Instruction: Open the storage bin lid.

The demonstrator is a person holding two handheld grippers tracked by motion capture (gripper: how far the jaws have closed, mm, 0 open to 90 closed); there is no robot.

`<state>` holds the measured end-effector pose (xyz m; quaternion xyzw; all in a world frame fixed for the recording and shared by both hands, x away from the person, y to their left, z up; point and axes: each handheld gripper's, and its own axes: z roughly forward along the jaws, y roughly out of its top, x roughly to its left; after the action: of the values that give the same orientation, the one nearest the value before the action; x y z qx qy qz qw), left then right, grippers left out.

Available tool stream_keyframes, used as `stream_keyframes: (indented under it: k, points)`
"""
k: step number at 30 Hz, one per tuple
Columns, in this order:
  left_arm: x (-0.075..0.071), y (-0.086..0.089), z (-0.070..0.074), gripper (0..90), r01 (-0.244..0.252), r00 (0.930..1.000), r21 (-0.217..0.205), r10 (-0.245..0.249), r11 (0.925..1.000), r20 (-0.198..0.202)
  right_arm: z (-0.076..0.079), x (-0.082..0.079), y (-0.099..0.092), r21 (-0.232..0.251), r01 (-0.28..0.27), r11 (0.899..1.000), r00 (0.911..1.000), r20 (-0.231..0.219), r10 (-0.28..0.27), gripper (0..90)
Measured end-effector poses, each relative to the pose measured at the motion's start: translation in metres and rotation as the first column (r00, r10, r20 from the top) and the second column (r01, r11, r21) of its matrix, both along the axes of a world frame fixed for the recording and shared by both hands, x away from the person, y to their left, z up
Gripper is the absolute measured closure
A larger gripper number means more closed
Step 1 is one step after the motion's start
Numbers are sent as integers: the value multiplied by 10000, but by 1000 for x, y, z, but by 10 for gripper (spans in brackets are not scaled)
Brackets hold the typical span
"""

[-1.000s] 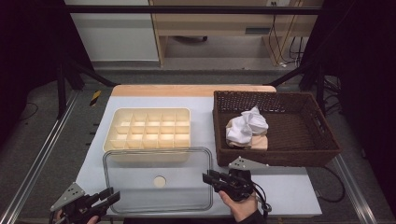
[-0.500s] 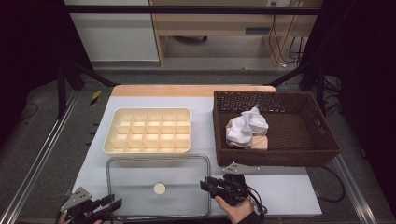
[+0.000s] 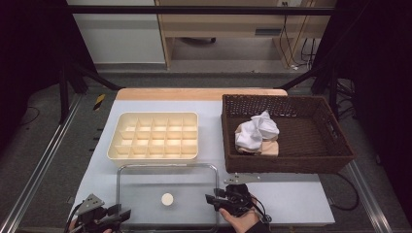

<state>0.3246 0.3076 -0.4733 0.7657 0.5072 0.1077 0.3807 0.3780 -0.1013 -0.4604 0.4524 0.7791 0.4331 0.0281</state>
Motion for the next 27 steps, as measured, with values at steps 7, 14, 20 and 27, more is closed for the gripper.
stream_keyframes:
  k: [7, 14, 20, 27]
  points:
    - [1, -3, 0, 453, -42, 10000, 332, 44, 9994, -62, -6, 1, 5, -371, -64, 9993, 9999, -95, 60, 517]
    - [1, -4, -1, 443, -72, 9999, 404, 76, 9992, -85, -10, 2, 8, -594, -54, 9982, 9999, -164, 44, 468]
    - [2, -6, 0, 440, -137, 9999, 554, 139, 9984, -42, -12, 3, 10, -813, 26, 9967, 10000, -72, -32, 423]
    - [6, -6, 0, 434, -131, 9999, 582, 134, 9982, -51, -14, 4, 9, -890, 175, 9959, 9998, -93, -184, 393]
